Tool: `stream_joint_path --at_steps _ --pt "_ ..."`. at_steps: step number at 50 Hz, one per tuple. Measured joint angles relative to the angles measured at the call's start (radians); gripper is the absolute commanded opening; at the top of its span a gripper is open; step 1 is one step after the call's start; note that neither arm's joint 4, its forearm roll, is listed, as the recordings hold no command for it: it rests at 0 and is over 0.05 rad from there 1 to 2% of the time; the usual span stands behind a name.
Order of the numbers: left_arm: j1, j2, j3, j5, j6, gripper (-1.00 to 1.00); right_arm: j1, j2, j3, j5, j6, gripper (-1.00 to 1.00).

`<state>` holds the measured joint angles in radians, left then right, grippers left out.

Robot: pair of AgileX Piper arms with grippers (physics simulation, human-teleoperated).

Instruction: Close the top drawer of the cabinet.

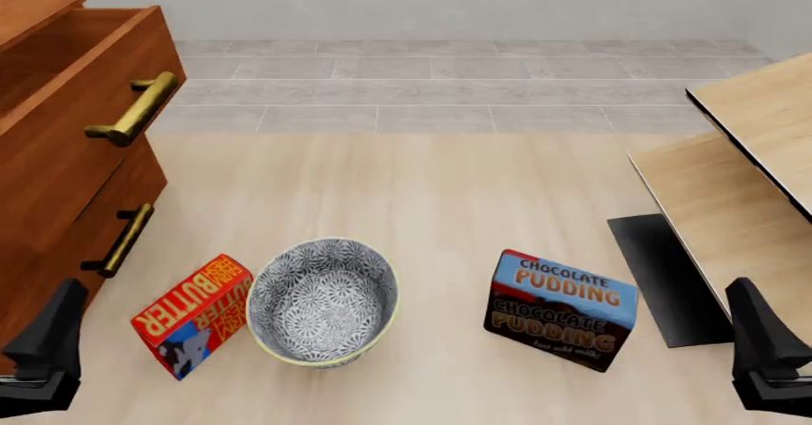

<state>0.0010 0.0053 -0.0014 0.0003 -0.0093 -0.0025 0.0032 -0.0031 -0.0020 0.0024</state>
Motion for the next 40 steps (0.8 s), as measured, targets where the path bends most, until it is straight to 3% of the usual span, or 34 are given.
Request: stream_joint_path --at_steps 20,40 --pt "-0.038 -0.004 -0.013 0.013 0.049 1.0 -0.006 -0.002 -0.009 0.008 0.01 1.0" --pt "-0.111 -0.005 -0.05 0.022 0.211 1.0 -0.002 -0.002 -0.007 0.021 0.034 1.0"
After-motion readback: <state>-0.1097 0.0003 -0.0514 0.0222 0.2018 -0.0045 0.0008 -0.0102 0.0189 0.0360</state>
